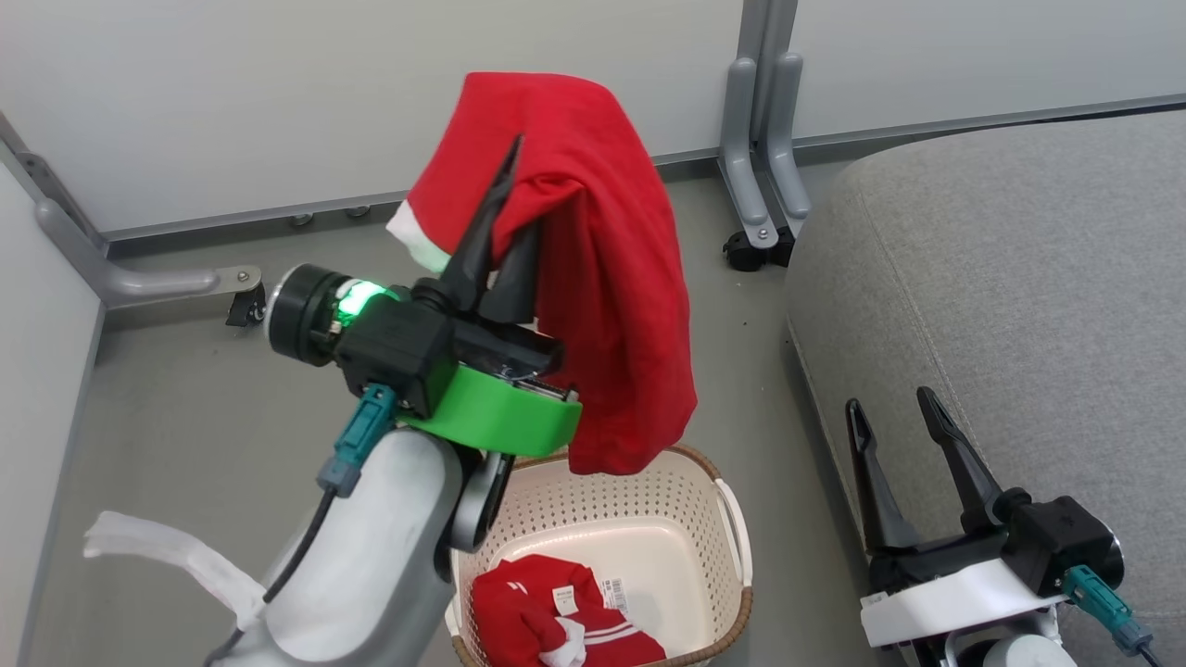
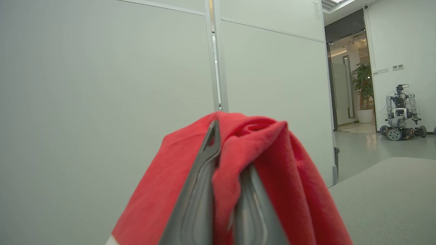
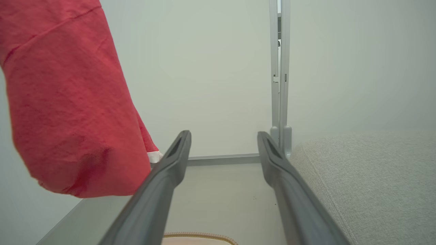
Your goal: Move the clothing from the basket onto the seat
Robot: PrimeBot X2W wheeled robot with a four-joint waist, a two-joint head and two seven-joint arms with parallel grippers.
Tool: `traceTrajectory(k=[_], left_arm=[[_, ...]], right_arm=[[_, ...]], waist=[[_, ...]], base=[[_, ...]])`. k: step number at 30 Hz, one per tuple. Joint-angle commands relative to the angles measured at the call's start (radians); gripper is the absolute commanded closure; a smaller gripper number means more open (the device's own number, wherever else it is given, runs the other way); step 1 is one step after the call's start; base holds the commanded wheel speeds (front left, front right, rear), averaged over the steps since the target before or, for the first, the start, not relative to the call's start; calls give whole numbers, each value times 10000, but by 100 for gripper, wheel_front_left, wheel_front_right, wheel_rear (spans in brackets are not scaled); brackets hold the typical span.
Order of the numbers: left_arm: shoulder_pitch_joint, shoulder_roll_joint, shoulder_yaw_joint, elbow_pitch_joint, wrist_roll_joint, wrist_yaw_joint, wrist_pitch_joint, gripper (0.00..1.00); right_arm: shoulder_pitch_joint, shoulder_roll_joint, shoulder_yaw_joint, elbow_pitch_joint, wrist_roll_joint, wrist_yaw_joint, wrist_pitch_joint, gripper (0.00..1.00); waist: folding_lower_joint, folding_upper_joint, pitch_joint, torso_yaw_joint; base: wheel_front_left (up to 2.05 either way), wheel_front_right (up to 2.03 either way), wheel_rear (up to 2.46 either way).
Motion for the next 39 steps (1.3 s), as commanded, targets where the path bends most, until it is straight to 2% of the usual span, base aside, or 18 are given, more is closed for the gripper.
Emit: traceTrajectory(k=[1,5,9,16,25,33,39], left_arm=[[185,-77,-127,-107,63,-69,36,100],[208,-213,-536,-193,95,-268,59,100],[321,-273,-695,-180,120,-234,45,100],[763,-352,-722,-157,5,-196,-14,100],[737,-190,-544,-84,112,-319,-17,100],[838,-164,-492,18,150,-351,-15,100],[836,-243,-483,68,113,-416,-15,100]], right_arm=[[144,-25,6,-51,44,-1,-33,0],[184,-23,48,-91,50,-1,-35,0],[167,-56,48,-129,58,-3,-33,0],[95,-110,188,-177,94,-1,-33,0],[200,-193,508,-720,374,-3,-35,0],[90,-1071,2187,-1300,1003,-1,-35,0],[-16,-1170,2374,-1457,1161,-1,-33,0]], waist=[[1,0,23,2],[1,0,44,14],[1,0,40,5],[1,0,-19,-102],[1,0,-25,-166],[1,0,16,-221],[1,0,8,-191]], base=[[0,0,0],[0,0,0],[0,0,0],[0,0,0],[0,0,0],[0,0,0],[0,0,0]])
